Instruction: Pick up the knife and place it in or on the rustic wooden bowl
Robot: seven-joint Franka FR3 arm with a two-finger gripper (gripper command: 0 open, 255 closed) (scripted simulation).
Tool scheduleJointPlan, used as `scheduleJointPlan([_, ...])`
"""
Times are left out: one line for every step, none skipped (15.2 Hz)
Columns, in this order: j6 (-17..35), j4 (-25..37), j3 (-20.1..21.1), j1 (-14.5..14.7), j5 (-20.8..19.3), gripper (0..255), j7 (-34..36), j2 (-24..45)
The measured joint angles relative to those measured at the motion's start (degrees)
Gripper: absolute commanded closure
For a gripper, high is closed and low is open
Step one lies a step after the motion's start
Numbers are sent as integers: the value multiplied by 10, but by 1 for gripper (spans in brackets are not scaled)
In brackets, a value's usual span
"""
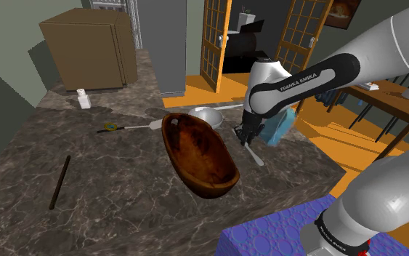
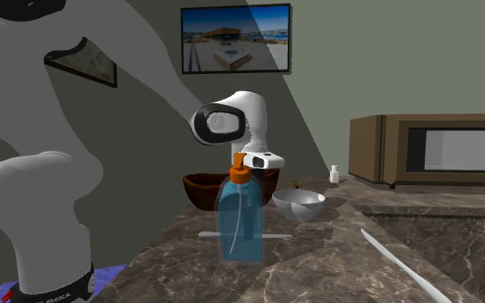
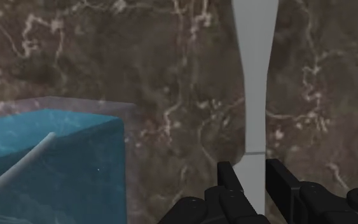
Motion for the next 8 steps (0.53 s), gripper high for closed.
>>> scheduleJointPlan([0,0,0,0,0,255,0,0])
scheduleJointPlan([0,0,0,0,0,255,0,0])
scheduleJointPlan([0,0,0,0,0,255,0,0])
scheduleJointPlan([0,0,0,0,0,255,0,0])
scheduleJointPlan([0,0,0,0,0,255,0,0])
scheduleJointPlan([0,-1,0,0,0,255,0,0])
scheduleJointPlan([-4,0,0,0,0,255,0,-3])
scheduleJointPlan([-11,3,0,1,1,255,0,-8])
